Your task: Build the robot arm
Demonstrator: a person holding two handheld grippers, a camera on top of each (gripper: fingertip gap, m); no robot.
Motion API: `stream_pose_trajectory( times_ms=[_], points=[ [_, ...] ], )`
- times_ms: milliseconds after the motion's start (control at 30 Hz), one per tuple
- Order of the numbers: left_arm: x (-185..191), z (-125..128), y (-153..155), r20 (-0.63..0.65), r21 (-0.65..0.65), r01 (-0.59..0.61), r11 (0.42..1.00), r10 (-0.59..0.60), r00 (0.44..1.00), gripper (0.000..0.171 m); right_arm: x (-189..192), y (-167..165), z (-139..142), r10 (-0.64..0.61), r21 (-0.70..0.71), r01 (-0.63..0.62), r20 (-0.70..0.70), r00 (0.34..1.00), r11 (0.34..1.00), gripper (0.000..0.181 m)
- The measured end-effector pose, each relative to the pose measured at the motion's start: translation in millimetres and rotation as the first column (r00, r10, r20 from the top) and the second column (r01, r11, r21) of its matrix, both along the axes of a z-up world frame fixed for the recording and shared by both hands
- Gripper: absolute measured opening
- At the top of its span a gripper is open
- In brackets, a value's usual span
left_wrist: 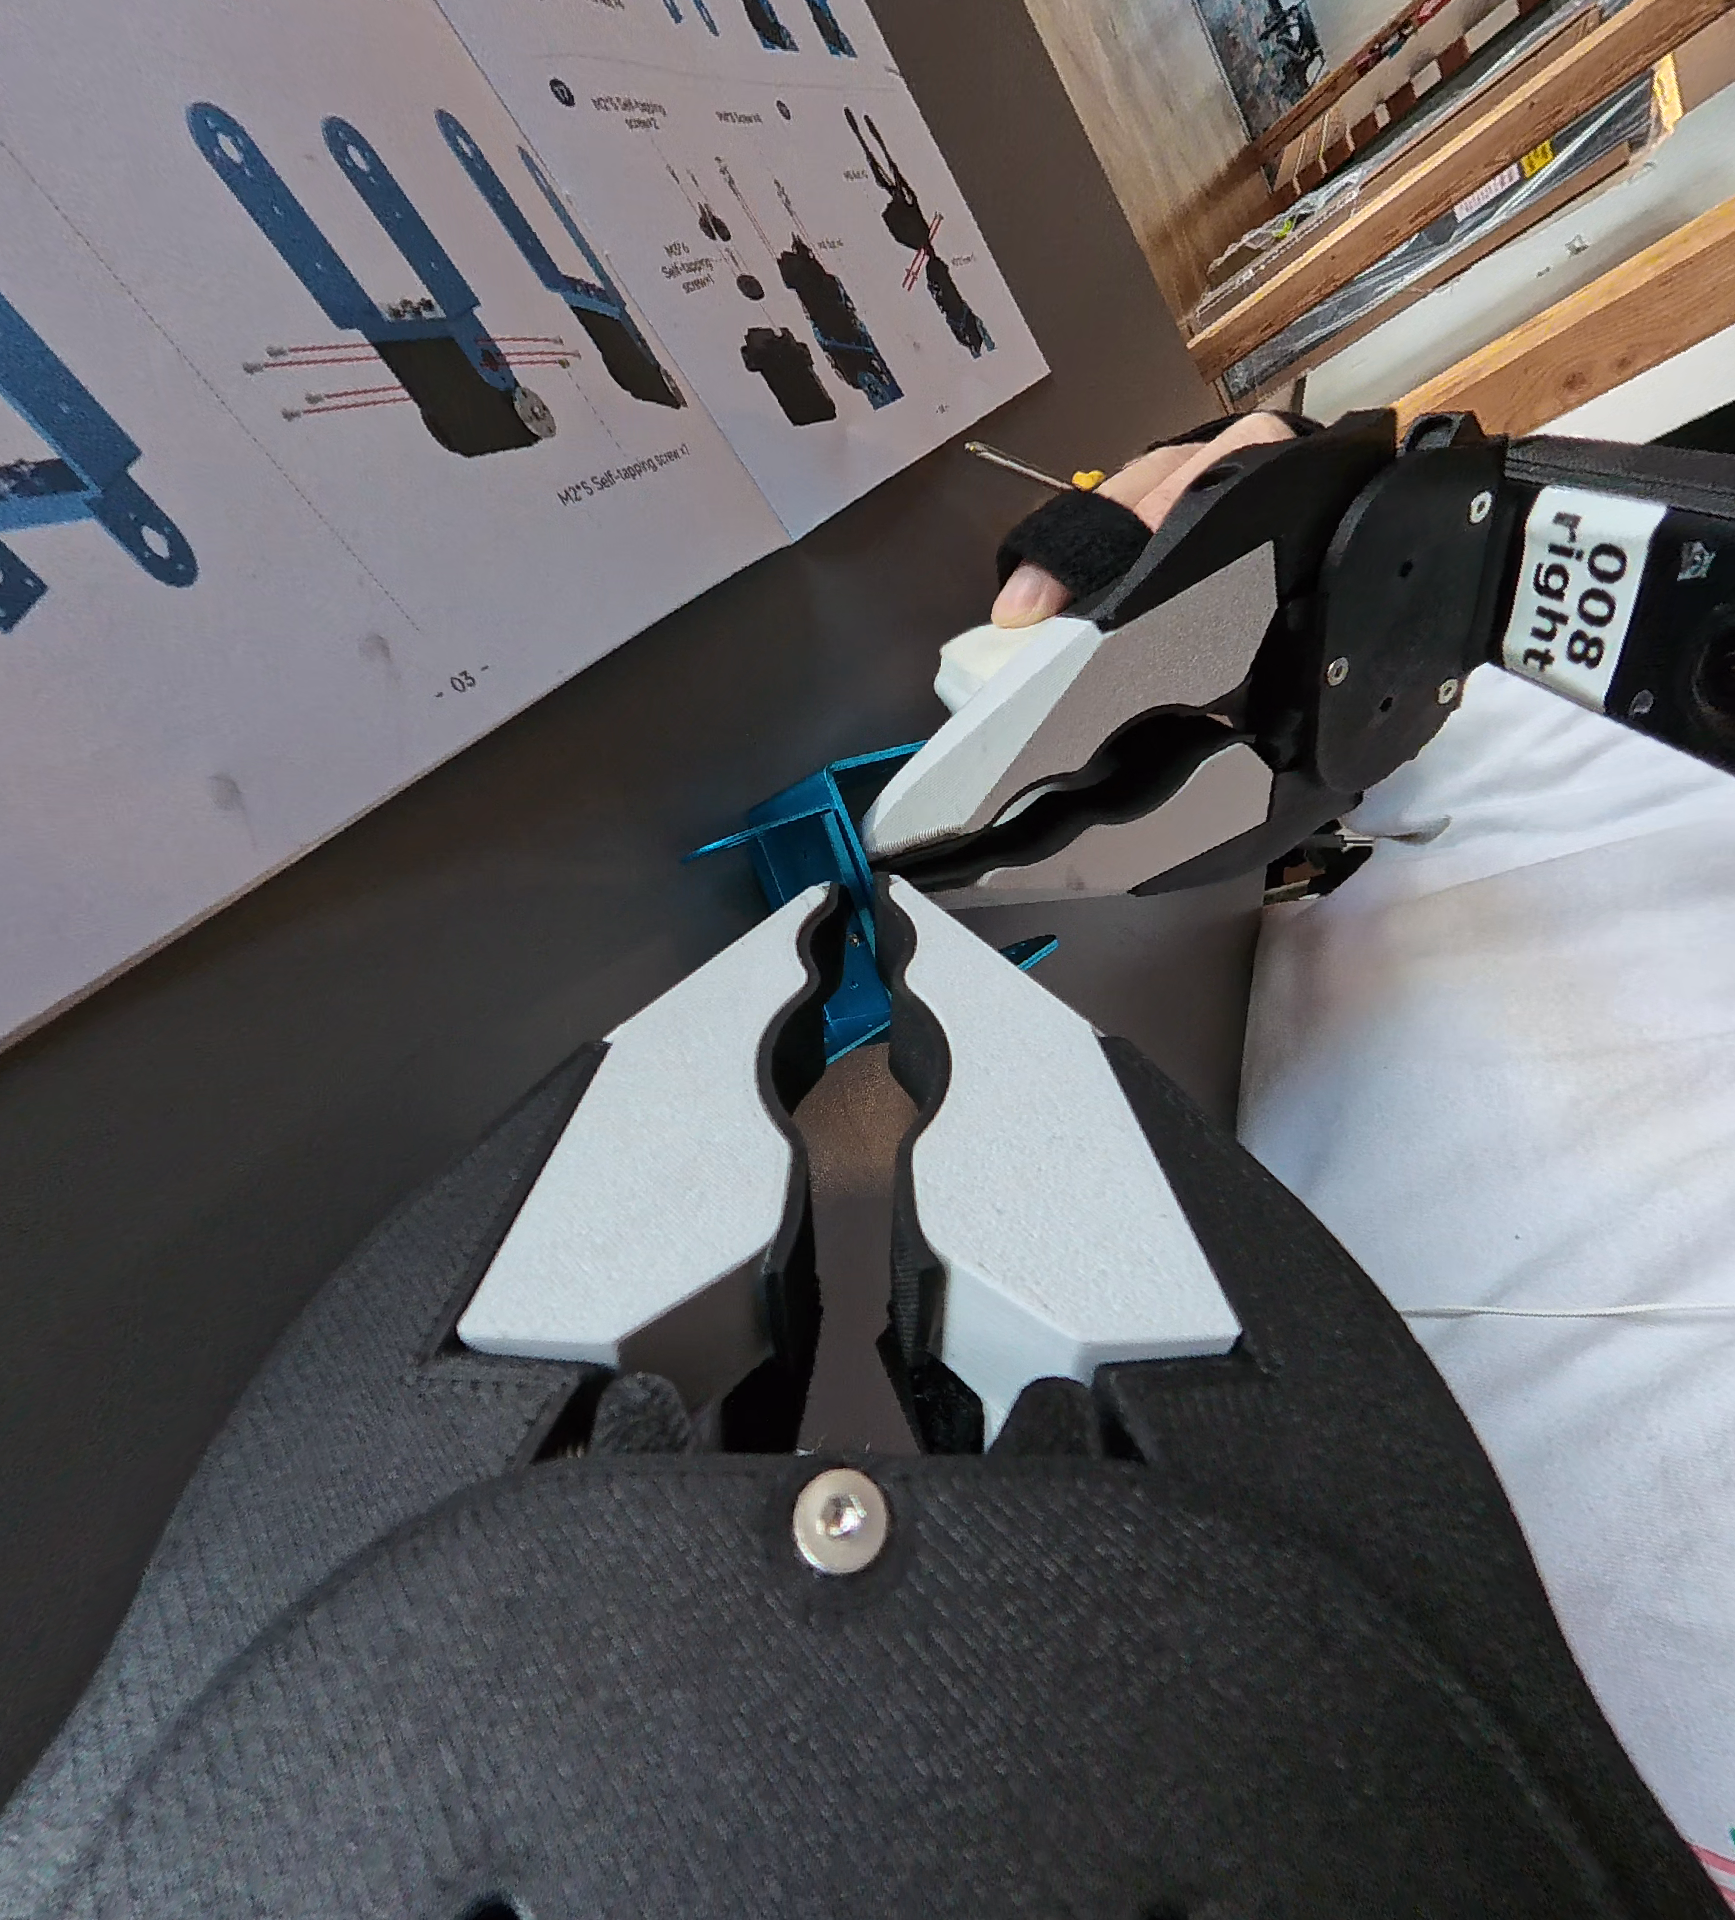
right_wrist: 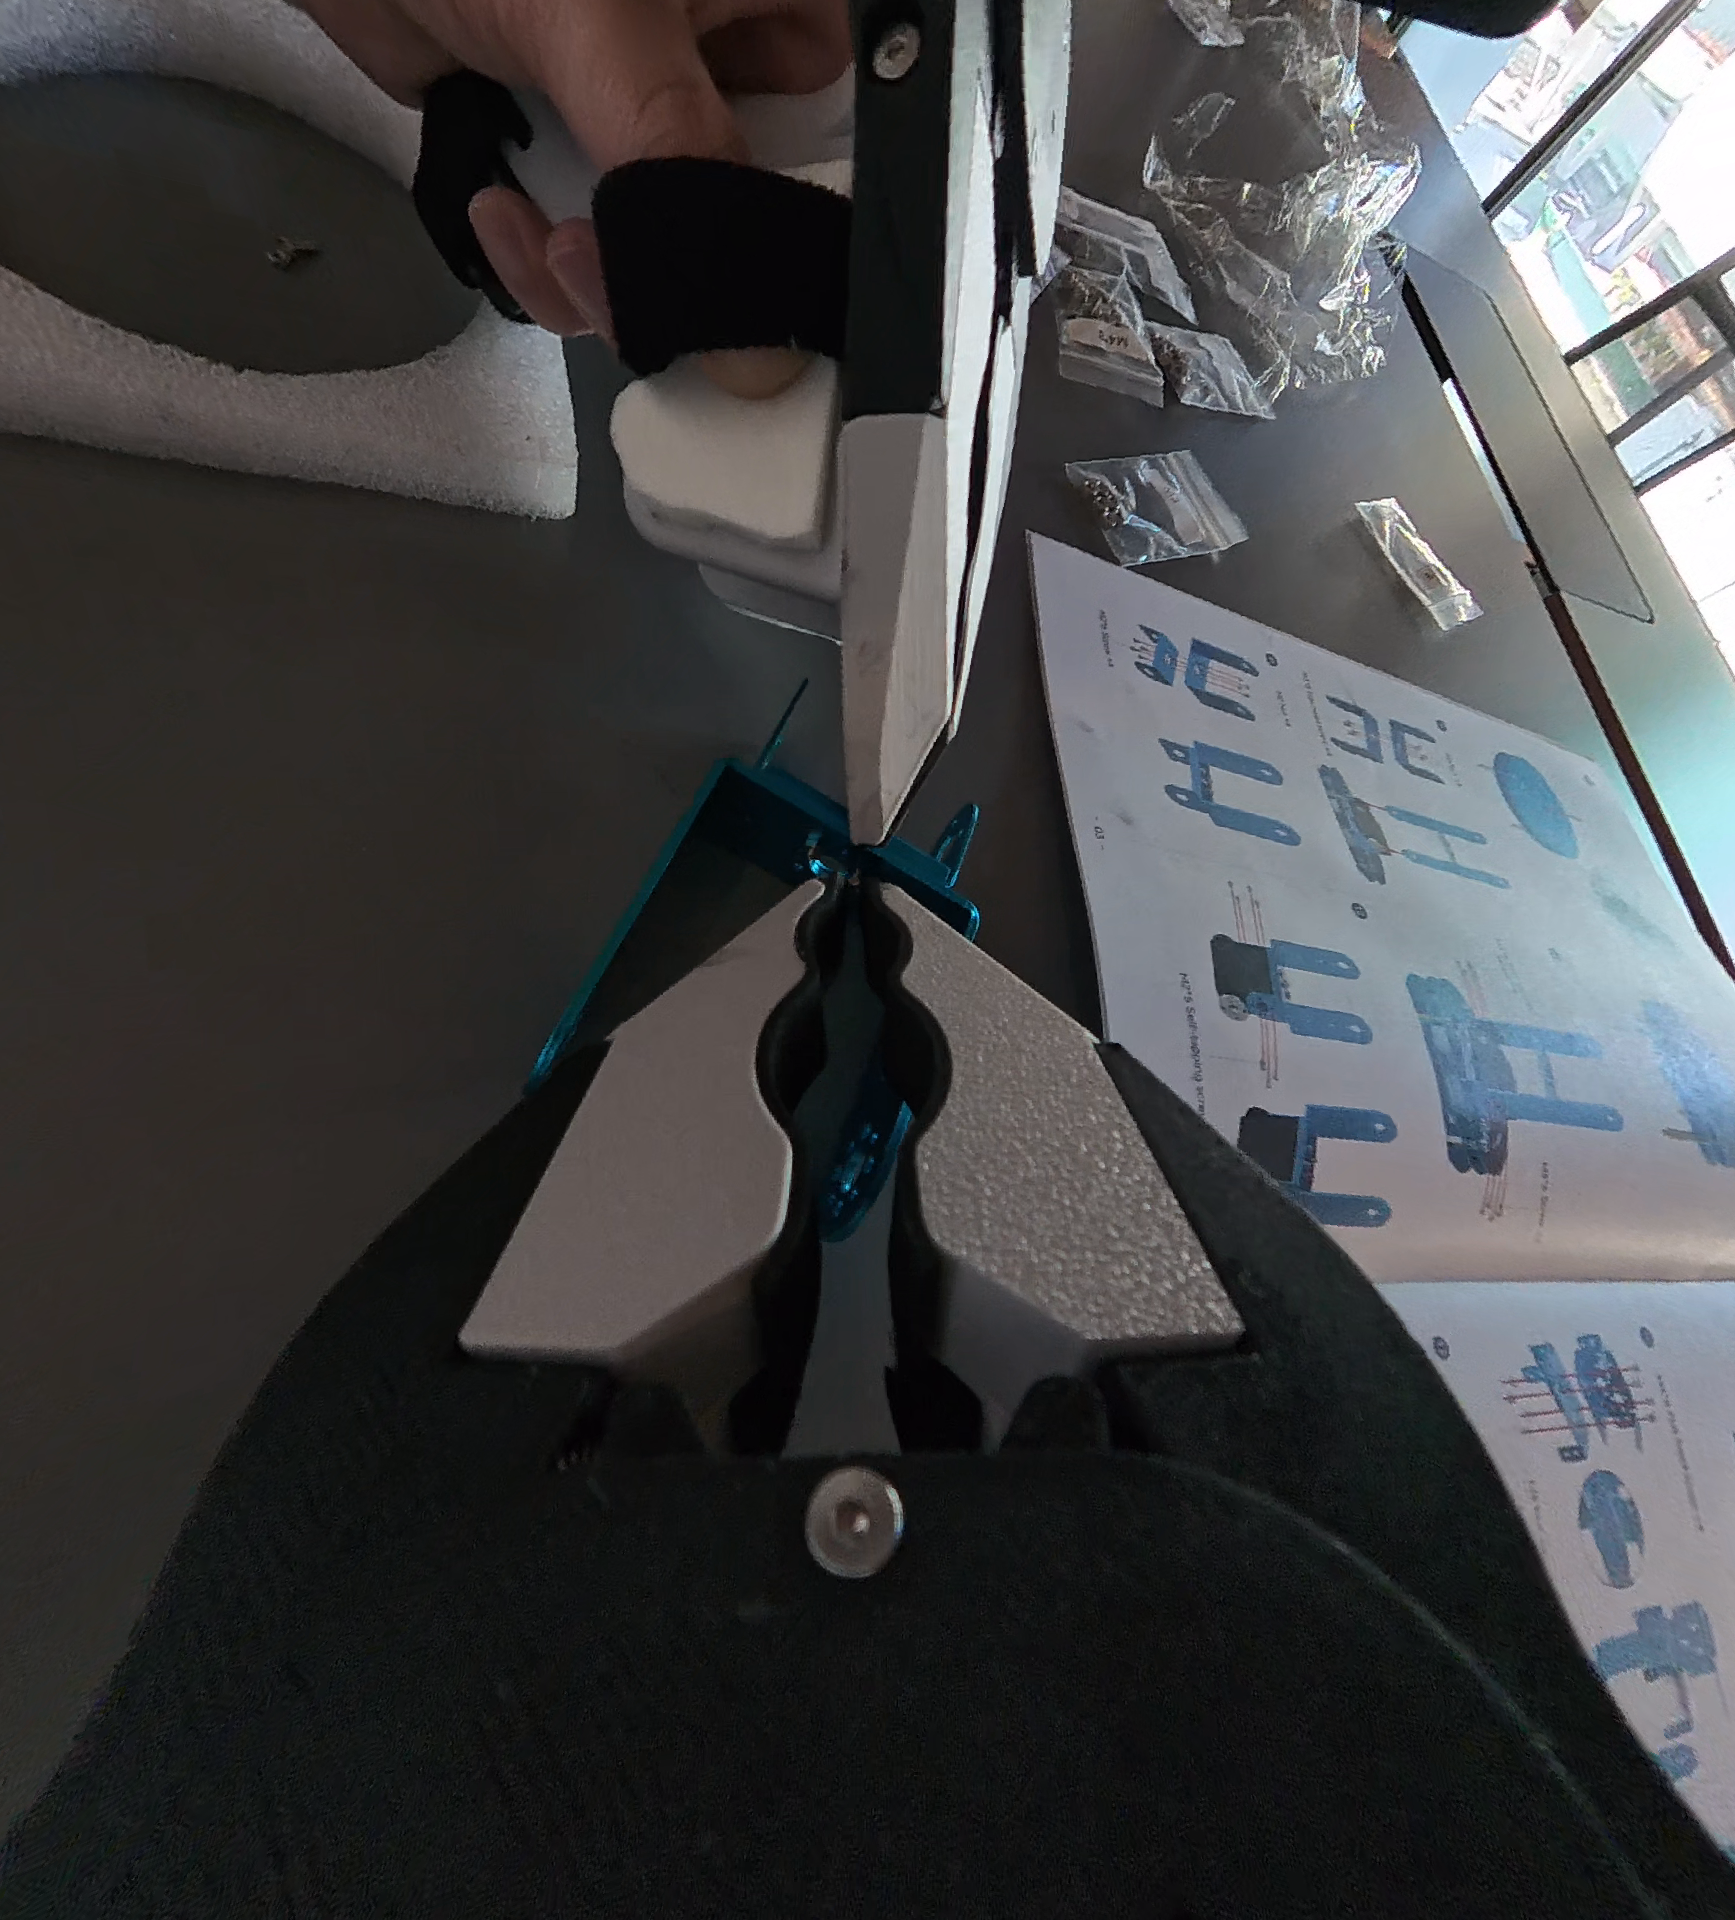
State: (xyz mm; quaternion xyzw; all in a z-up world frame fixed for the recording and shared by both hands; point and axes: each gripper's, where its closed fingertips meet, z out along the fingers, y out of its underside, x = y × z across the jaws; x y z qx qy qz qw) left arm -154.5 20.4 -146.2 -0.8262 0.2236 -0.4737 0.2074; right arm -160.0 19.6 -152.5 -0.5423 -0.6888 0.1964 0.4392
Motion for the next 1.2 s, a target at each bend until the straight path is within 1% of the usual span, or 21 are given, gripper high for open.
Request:
stream_pose_trajectory(
  times_ms=[267,367,567,733,900,967,1000,1100,1200],
  points=[
    [0.4,0.1,-0.6,0.002,0.000,0.001,1.000,-0.001,1.000,0.004,-0.9,-1.1,-2.7,-0.065,-0.086,0.066,0.009,0.998,0.994,0.002],
    [1.1,0.0,-1.1,0.002,0.004,0.001,1.000,-0.001,1.000,0.003,0.6,-1.0,-2.6,-0.095,-0.083,0.095,0.007,0.995,0.992,0.003],
    [1.5,0.1,-1.0,0.022,-0.014,0.002,1.000,-0.002,1.000,0.003,4.5,1.4,-3.1,-0.162,-0.132,0.162,0.012,0.987,0.978,0.002],
    [2.0,0.2,-1.0,0.036,-0.024,0.002,1.000,-0.001,0.999,0.003,8.6,0.3,-4.6,-0.214,-0.209,0.214,0.025,0.977,0.954,0.003],
    [1.8,0.2,-0.9,0.038,-0.024,-0.005,1.000,0.006,0.999,0.003,10.7,2.6,5.6,-0.295,-0.297,0.278,-0.015,0.955,0.914,0.003],
    [2.0,0.2,-0.9,0.041,-0.028,-0.005,1.000,0.006,0.999,0.003,9.5,1.8,10.7,-0.314,-0.309,0.290,-0.031,0.949,0.906,0.001],
    [1.9,0.2,-0.9,0.042,-0.029,-0.005,1.000,0.006,0.999,0.003,8.8,1.8,12.4,-0.324,-0.303,0.299,-0.036,0.945,0.905,0.003],
    [1.9,0.1,-1.0,0.049,-0.037,-0.005,0.999,0.007,0.999,0.003,8.4,2.8,14.6,-0.346,-0.254,0.326,-0.038,0.937,0.911,0.003],
    [1.9,0.1,-1.0,0.051,-0.039,-0.004,0.999,0.006,0.999,0.003,4.2,-2.2,11.2,-0.353,-0.289,0.329,-0.033,0.935,0.899,0.003]
  ],
)
